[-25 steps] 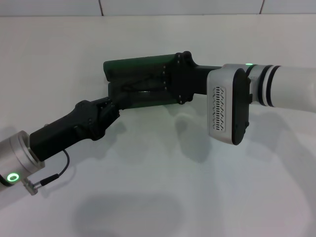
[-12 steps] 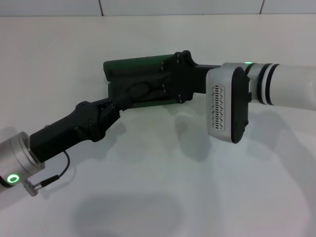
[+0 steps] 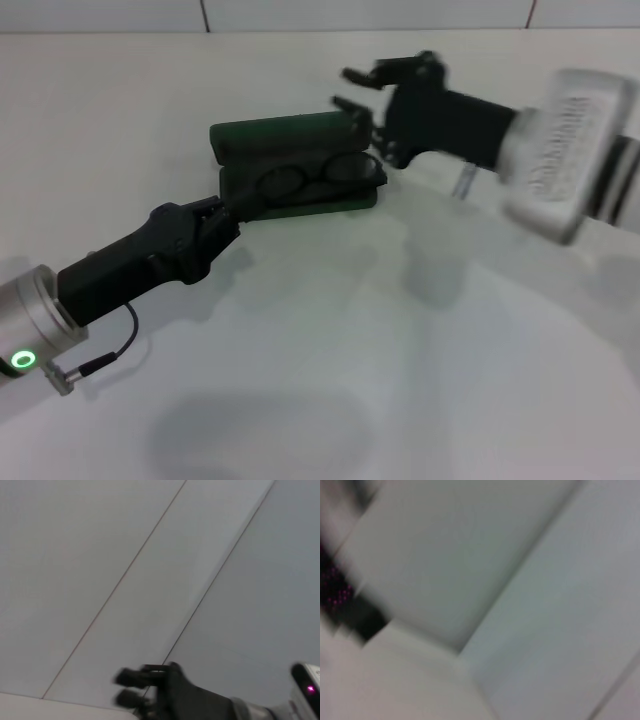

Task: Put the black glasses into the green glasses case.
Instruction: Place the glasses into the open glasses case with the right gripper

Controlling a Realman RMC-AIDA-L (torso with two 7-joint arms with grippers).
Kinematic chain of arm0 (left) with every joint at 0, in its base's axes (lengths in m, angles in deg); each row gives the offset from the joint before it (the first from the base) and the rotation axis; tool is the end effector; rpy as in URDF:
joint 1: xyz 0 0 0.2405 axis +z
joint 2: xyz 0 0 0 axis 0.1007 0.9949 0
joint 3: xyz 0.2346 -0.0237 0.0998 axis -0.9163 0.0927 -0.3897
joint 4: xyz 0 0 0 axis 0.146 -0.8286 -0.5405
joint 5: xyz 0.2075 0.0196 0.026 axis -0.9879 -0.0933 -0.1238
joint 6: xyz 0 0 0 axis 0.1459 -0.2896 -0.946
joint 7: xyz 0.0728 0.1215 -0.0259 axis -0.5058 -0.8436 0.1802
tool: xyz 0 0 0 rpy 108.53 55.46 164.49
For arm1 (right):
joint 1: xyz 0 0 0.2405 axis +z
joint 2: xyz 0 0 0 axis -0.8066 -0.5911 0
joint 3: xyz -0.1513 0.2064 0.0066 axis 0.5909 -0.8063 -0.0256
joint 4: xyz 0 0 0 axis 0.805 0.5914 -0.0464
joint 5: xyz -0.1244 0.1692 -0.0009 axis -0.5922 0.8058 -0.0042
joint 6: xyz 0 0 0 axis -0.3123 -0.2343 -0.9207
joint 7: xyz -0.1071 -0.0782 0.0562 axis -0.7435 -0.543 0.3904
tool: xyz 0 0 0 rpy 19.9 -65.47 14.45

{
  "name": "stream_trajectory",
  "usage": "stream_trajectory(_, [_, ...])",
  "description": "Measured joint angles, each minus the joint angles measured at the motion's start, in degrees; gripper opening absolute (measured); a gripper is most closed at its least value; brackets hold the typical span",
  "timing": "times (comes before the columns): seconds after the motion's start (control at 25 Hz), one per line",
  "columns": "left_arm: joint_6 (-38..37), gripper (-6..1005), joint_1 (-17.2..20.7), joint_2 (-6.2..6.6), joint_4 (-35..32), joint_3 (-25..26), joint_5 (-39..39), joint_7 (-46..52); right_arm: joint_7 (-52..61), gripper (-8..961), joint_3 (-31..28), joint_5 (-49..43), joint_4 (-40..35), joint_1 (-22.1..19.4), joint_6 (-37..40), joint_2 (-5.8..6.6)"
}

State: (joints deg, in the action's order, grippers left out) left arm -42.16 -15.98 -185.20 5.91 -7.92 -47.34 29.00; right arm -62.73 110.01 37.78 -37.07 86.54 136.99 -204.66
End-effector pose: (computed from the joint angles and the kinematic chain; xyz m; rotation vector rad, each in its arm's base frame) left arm -0.2807 0.2606 -0.0206 -2.3579 -0.9452 -1.3872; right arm 0.1568 0.3795 -0.0714 -2.3162 -0.3758 0.6353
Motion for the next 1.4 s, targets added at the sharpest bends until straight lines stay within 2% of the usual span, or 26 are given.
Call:
stream_trajectory(0.16, [0.9, 76, -0.3, 0.19, -0.1, 0.0, 0.1, 0.6, 4.8, 220, -4.1, 3.9, 1.5, -6.6, 10.2, 0.21])
stream_trajectory(0.28, [1.6, 77, -0.6, 0.13, -0.4, 0.0, 0.1, 0.7, 9.9, 221, -9.0, 4.2, 6.3, -9.7, 18.5, 0.20])
stream_trajectory(0.44, [2.6, 78, -0.8, 0.06, -0.5, -0.1, -0.2, 1.4, 16.4, 223, -14.1, 3.9, 14.7, -10.5, 26.1, 1.15])
stream_trajectory(0.56, [3.7, 78, -0.9, -0.03, -0.5, -0.4, -0.7, 1.7, 17.4, 225, -14.7, 3.8, 17.9, -10.6, 26.8, 1.90])
stream_trajectory(0.68, [4.4, 79, -1.0, -0.25, -0.5, -0.4, -1.0, 1.7, 17.4, 254, -14.4, 3.6, 20.5, -10.5, 26.5, 2.13])
stream_trajectory(0.88, [4.5, 80, -1.1, -0.44, -0.5, -0.4, -1.1, 1.8, 17.5, 392, -14.3, 0.2, 21.1, -8.9, 18.4, 0.90])
stream_trajectory(1.0, [4.5, 80, -1.2, -0.48, -0.5, -0.4, -1.1, 1.7, 17.6, 522, -13.6, -1.7, 20.9, -6.6, 13.9, 0.08])
stream_trajectory(1.08, [4.5, 81, -1.2, -0.59, -0.5, -0.4, -1.1, 1.6, 17.7, 608, -12.3, -1.7, 20.9, -4.5, 11.8, -0.02])
stream_trajectory(1.2, [4.5, 81, -1.4, -0.66, -0.5, -0.4, -1.1, 1.5, 18.3, 656, -11.6, -1.3, 20.9, -2.0, 8.8, -0.03])
stream_trajectory(1.4, [4.5, 82, -1.4, -0.69, -0.5, -0.2, -1.1, 1.6, 20.6, 652, -10.0, -1.4, 20.9, 2.1, 2.3, -0.07])
